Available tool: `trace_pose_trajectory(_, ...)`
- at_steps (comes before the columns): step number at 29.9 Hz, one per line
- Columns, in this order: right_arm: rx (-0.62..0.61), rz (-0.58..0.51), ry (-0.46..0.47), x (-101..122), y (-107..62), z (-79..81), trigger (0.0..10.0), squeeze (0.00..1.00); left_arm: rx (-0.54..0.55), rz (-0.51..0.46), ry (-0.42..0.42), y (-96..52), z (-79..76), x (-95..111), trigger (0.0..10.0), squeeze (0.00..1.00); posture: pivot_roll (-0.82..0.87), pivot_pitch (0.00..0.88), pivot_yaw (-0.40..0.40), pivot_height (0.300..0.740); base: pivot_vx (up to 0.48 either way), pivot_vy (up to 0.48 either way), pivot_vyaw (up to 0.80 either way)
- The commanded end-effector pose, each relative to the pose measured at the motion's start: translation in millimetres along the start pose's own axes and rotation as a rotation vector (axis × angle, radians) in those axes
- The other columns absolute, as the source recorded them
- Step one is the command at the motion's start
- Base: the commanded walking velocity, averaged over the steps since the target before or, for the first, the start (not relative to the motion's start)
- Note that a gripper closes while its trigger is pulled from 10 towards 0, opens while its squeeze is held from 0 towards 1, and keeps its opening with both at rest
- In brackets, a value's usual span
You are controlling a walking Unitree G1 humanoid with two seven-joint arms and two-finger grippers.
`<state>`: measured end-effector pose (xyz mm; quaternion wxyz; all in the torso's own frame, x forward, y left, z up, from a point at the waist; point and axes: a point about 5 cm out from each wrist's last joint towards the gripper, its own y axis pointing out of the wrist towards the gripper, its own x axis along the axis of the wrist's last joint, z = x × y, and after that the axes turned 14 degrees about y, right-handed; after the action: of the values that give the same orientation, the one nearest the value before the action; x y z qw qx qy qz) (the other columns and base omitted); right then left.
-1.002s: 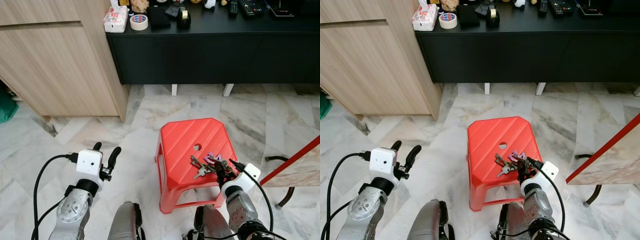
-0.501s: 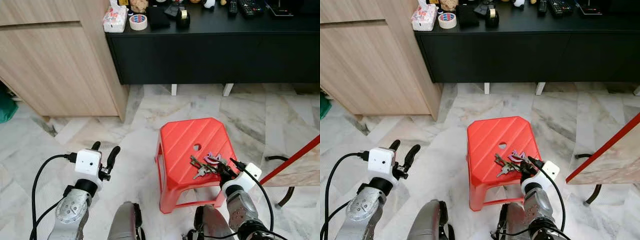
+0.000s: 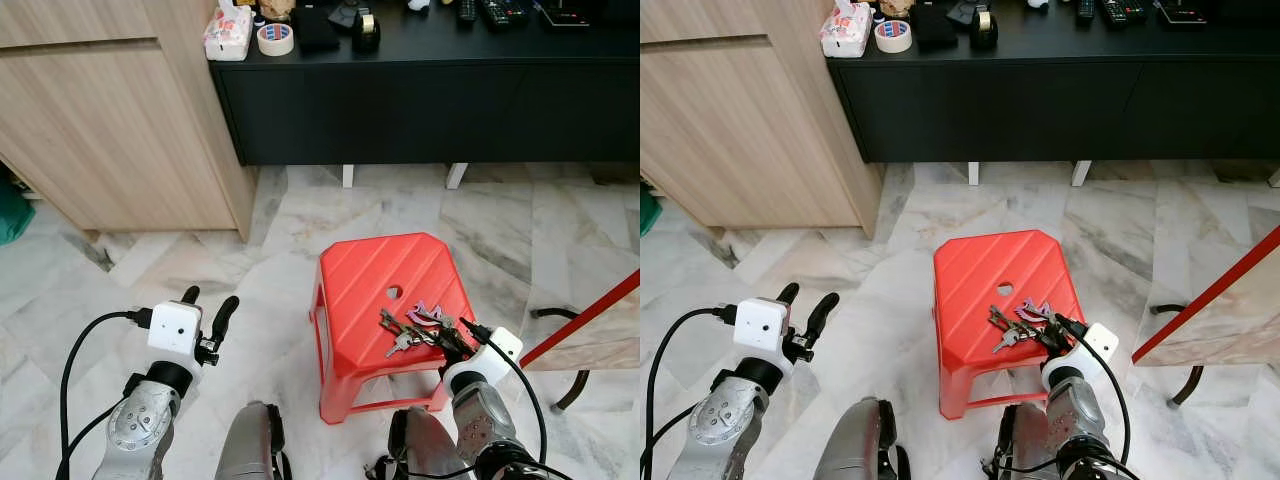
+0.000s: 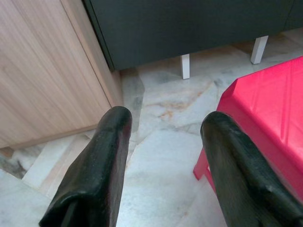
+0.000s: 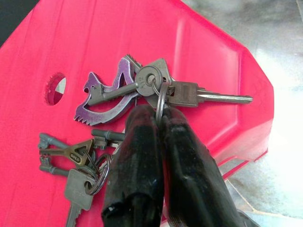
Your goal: Hang keys on a hook
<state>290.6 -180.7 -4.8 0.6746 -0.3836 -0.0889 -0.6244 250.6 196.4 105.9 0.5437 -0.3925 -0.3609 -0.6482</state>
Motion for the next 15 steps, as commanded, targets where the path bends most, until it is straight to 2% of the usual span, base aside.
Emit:
trace_pose_trajectory(1,-0.035,0.023,0.020,-9.2,-5.1,-9.7,0.0,0.00,-0.009,0.019,0.002,-4.3,0.3,-2.9,10.0,0.00,0.11,0.225,0.016,0.631,0.000,0.000,0.00)
trace_pose_trajectory(8,-0.005,-0.009,-0.004,-2.1,-2.7,-4.4,0.0,0.00,0.007,0.036,0.001,-2.5,0.9,-9.0,10.0,0.00,0.10,0.193,0.005,0.631,0.000,0.000,0.00)
trace_pose_trajectory(12,0.063,-0.040,-0.080,4.0,-0.3,5.7,0.0,0.00,0.032,0.070,-0.002,-2.8,4.1,-19.1,10.0,0.00,0.09,0.161,-0.003,0.631,0.000,0.000,0.00)
trace_pose_trajectory(15,0.105,-0.098,-0.062,14.9,1.4,11.5,0.0,0.00,0.046,0.106,-0.005,-1.0,5.4,-29.9,10.0,0.00,0.08,0.121,-0.013,0.631,0.000,0.000,0.00)
